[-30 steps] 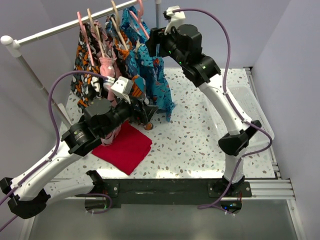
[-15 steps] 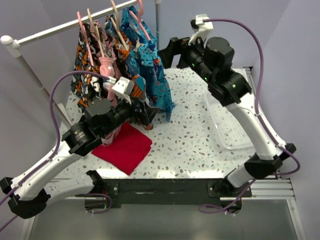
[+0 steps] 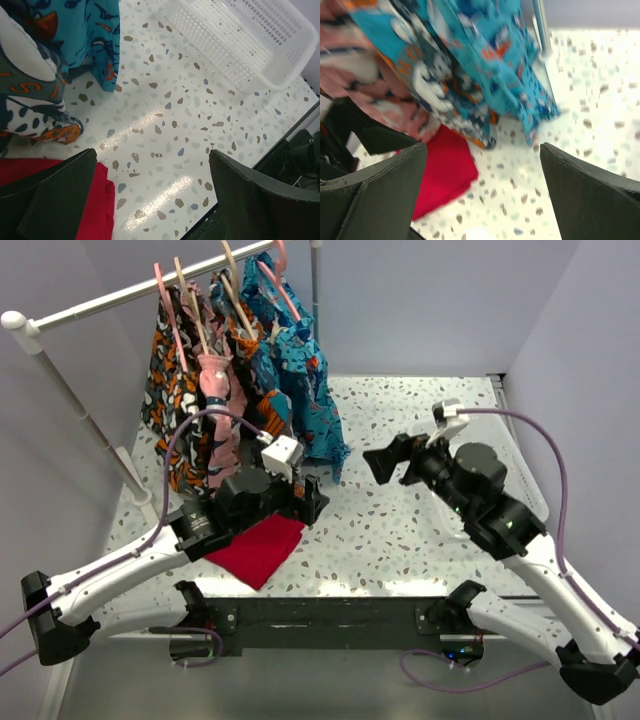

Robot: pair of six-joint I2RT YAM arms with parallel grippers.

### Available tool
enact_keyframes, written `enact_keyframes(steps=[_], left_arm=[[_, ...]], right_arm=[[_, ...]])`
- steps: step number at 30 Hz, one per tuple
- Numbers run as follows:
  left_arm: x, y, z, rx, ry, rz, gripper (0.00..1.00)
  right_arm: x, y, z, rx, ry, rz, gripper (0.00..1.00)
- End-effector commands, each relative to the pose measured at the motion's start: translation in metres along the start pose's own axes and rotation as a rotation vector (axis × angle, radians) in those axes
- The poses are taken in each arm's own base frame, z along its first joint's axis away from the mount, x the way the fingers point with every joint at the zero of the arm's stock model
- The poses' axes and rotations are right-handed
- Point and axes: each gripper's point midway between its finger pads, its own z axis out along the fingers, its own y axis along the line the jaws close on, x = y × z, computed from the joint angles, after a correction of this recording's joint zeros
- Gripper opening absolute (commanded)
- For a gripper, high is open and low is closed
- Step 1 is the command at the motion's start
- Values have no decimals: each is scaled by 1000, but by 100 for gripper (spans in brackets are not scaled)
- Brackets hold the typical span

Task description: Place the shorts on the hanger

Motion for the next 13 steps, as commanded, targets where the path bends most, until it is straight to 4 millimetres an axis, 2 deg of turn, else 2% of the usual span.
enact_keyframes(steps=[1, 2, 3, 5, 7, 8, 13], left_arm=[[23, 10, 13, -56, -13, -54, 100], [25, 13, 14, -68, -22, -65, 100], [36, 18, 15, -79, -8, -61, 100], [40, 23, 15, -98, -10, -71, 100], [43, 26, 13, -96, -21, -73, 100], [39, 25, 11, -87, -45, -75, 100], [35, 30, 9, -100, -92, -91, 100]], right_arm=[[46, -19, -5, 30, 31, 81, 98], [70, -29, -4, 51, 74, 84, 98], [75, -33, -7, 59, 73, 87, 98], [96, -43, -10, 90, 114, 91, 99], [102, -48, -14, 103, 123, 89, 98], [106, -51, -14, 116, 128, 87, 99], [105, -57, -16, 143, 122, 77, 99]])
